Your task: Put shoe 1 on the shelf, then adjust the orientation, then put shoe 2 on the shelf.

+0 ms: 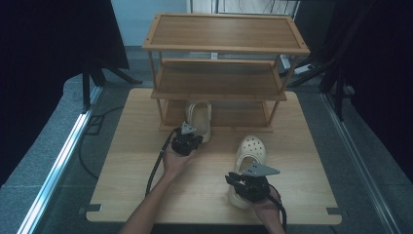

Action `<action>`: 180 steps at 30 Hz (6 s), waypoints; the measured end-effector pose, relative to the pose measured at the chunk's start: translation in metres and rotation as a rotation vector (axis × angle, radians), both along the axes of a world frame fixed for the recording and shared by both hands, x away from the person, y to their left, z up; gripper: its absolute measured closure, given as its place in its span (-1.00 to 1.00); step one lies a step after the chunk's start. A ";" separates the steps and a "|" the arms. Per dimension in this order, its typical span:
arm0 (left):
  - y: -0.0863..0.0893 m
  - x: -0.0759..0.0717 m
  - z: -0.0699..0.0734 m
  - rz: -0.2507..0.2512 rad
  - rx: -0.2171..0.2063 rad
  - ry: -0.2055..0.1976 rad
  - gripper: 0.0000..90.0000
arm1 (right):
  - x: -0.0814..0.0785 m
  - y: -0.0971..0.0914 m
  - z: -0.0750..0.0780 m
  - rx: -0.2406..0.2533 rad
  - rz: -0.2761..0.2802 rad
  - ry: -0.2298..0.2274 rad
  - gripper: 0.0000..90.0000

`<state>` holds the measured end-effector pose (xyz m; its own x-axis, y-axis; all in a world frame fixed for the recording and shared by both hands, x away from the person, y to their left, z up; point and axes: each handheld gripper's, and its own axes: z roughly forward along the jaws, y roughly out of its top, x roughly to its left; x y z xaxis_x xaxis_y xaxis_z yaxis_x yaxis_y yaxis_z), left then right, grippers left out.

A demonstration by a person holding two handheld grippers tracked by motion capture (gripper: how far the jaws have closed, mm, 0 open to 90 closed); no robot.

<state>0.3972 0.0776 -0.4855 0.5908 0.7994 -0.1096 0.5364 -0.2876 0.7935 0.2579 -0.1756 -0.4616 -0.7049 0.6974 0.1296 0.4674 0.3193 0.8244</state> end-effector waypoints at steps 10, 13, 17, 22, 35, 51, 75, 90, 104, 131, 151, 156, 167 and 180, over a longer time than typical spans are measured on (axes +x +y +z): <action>-0.003 0.017 -0.004 0.018 -0.026 -0.011 0.96 | -0.001 0.001 0.000 -0.003 0.006 0.000 0.71; -0.003 0.018 -0.004 0.025 -0.028 -0.017 0.96 | -0.001 0.000 0.000 0.002 0.002 -0.001 0.72; -0.005 0.019 -0.005 0.034 -0.031 -0.026 0.93 | -0.001 0.000 0.000 -0.001 0.004 0.000 0.73; -0.006 0.018 -0.005 0.033 -0.033 -0.023 0.81 | -0.002 0.002 0.000 -0.006 0.012 0.000 0.75; -0.006 0.014 -0.004 0.046 -0.006 0.009 0.69 | -0.003 0.004 0.001 -0.006 0.014 -0.004 0.75; -0.007 0.019 -0.008 0.084 -0.036 -0.002 0.63 | -0.003 0.005 -0.001 -0.012 0.017 -0.001 0.75; 0.068 -0.071 -0.006 -0.012 -0.113 0.065 -0.12 | -0.008 0.033 -0.006 -0.055 0.073 0.009 0.98; 0.082 -0.084 0.000 -0.014 -0.135 0.055 -0.17 | -0.016 0.042 -0.010 -0.152 0.056 -0.020 0.98; 0.084 -0.085 0.002 -0.008 -0.133 0.056 -0.17 | -0.025 0.035 -0.017 -0.284 -0.019 -0.016 0.99; 0.099 -0.085 0.006 0.015 -0.176 0.061 -0.17 | -0.040 -0.039 -0.015 -0.198 -0.099 0.076 0.99; 0.103 -0.090 0.015 0.003 -0.181 0.049 -0.18 | -0.035 -0.050 0.024 -0.076 -0.072 -0.050 0.80; 0.108 -0.092 0.020 0.007 -0.193 0.042 -0.20 | -0.027 -0.061 0.039 -0.067 -0.111 -0.080 0.66; 0.108 -0.092 0.020 0.008 -0.192 0.050 -0.21 | -0.014 -0.091 0.040 -0.083 -0.212 -0.076 0.59; 0.104 -0.093 0.019 -0.004 -0.185 0.058 -0.21 | -0.005 -0.116 0.021 -0.095 -0.280 -0.004 0.51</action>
